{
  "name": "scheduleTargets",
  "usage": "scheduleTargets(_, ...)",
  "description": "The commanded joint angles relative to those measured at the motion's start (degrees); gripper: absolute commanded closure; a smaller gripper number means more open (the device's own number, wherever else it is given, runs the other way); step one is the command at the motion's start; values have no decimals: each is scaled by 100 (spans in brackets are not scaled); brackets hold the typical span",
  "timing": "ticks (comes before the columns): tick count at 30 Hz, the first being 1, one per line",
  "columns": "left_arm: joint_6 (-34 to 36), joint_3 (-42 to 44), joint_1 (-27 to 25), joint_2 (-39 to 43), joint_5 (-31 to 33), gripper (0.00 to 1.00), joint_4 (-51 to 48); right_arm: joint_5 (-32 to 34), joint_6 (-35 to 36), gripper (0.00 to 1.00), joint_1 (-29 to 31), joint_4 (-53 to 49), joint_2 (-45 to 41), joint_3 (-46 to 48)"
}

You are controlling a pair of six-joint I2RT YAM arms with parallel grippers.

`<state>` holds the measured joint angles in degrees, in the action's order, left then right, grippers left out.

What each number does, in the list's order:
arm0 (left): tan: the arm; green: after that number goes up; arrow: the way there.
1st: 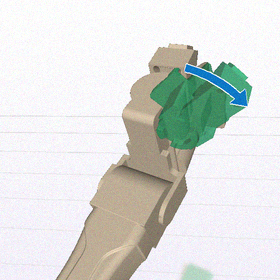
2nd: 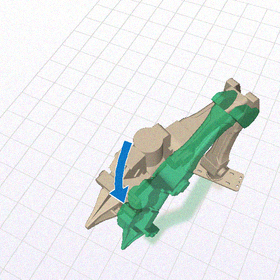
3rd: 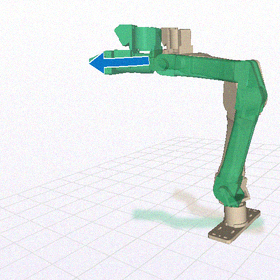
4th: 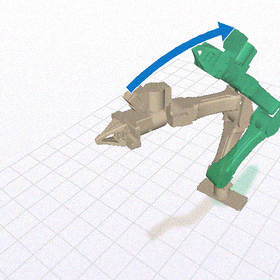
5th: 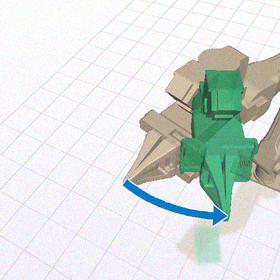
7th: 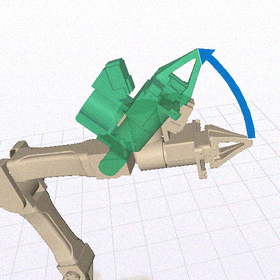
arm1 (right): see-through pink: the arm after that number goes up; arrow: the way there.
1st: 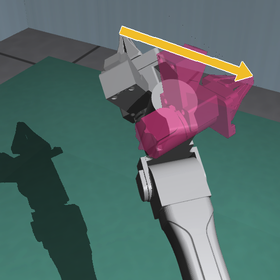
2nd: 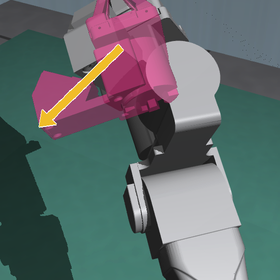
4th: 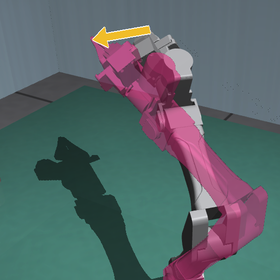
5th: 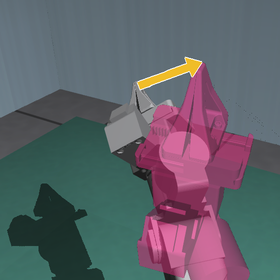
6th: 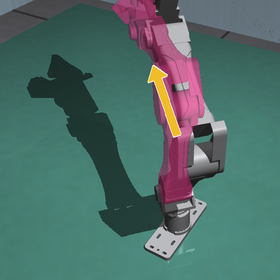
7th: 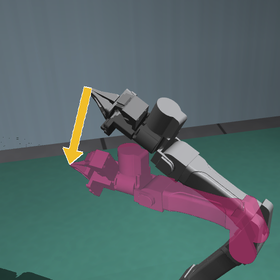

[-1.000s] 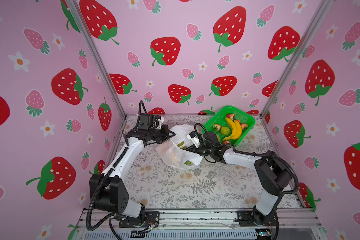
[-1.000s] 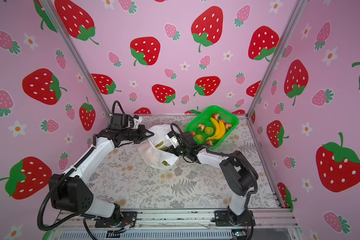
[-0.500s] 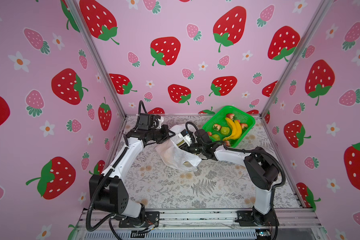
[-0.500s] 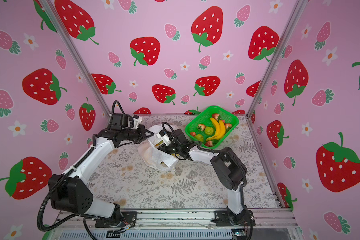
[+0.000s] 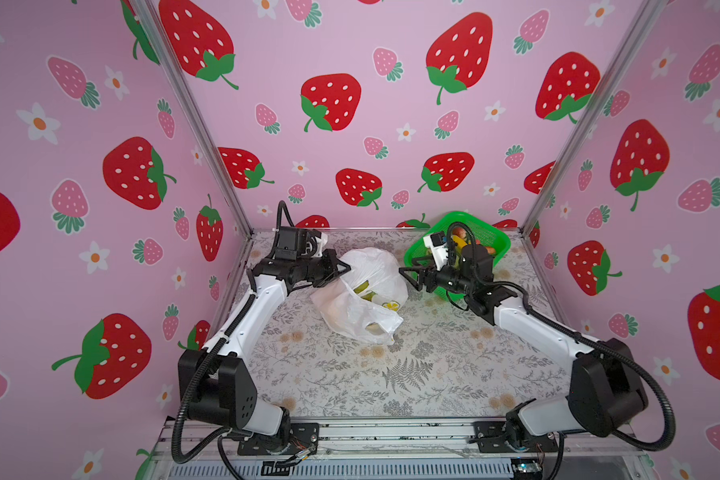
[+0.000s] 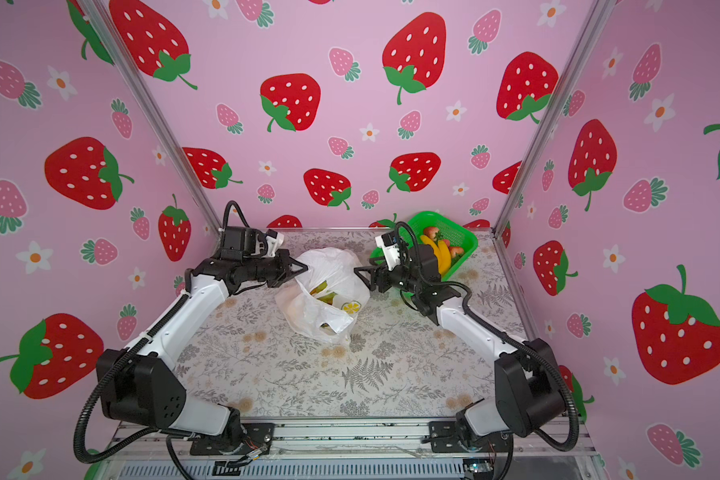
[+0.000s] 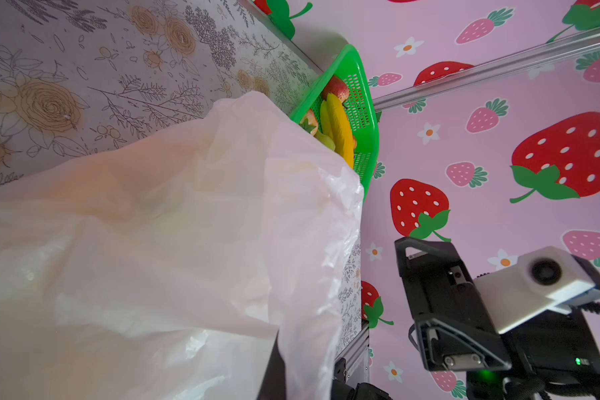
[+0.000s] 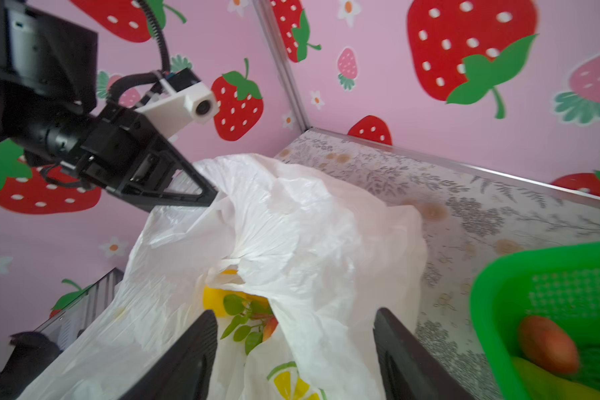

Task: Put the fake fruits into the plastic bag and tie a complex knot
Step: 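Reach the right gripper into the basket and grasp a green pear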

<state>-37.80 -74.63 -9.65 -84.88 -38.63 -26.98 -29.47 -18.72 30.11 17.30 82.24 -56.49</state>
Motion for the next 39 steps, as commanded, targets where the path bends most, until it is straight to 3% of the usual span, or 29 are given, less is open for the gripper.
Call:
scheduleTargets(1,-34,16,-21,154,-92,100,62,1330,290,21,-394,-394,12,50)
scheduleTargets(5,-43,13,-25,157,-100,100,70,2422,481,15,-845,-683,553,-385)
scheduleTargets(12,-28,19,-37,183,-95,100,70,3059,925,14,-1033,-1604,2297,-2099)
scheduleTargets(17,-34,11,-32,176,-118,100,70,3801,1166,12,-1133,-2220,3062,-2879)
scheduleTargets(25,-60,19,-32,169,-136,100,97,3693,1213,11,-1219,-2704,3672,-3304)
scheduleTargets(39,-106,47,-35,122,-150,100,123,4181,1484,14,-1209,-3173,4352,-3844)
